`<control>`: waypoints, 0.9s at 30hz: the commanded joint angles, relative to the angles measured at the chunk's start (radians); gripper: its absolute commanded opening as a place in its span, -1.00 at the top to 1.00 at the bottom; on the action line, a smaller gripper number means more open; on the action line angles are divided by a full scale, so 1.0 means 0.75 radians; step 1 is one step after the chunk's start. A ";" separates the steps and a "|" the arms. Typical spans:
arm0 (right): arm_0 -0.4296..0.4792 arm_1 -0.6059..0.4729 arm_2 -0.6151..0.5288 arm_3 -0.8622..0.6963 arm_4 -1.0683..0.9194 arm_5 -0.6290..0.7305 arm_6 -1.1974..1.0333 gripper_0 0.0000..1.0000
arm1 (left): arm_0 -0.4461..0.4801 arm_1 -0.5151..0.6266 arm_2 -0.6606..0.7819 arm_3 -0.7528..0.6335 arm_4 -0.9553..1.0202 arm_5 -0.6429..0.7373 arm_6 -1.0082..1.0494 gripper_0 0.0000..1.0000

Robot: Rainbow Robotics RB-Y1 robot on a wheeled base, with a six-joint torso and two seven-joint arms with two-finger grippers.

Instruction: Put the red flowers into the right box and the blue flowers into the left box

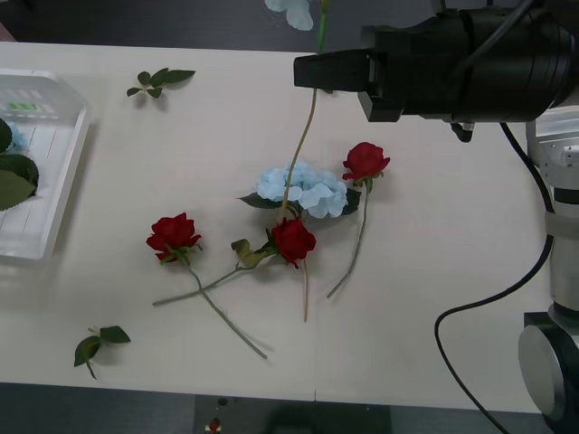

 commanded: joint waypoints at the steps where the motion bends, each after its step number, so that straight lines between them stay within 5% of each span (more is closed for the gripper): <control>1: -0.068 0.038 -0.014 -0.009 -0.011 -0.004 0.041 1.00 | -0.009 -0.054 0.049 -0.113 0.023 -0.015 0.005 -1.00; 11: -0.068 0.044 -0.010 -0.009 -0.009 -0.004 0.031 1.00 | -0.021 -0.181 0.055 -0.379 0.295 -0.080 -0.042 -1.00; 21: -0.068 0.044 -0.010 -0.009 -0.009 -0.004 0.031 1.00 | -0.099 -0.261 0.012 -0.451 0.782 -0.092 -0.302 -1.00; 27: -0.068 0.044 -0.010 -0.009 -0.009 -0.004 0.031 1.00 | -0.195 -0.373 -0.104 -0.451 0.833 -0.092 -0.400 -1.00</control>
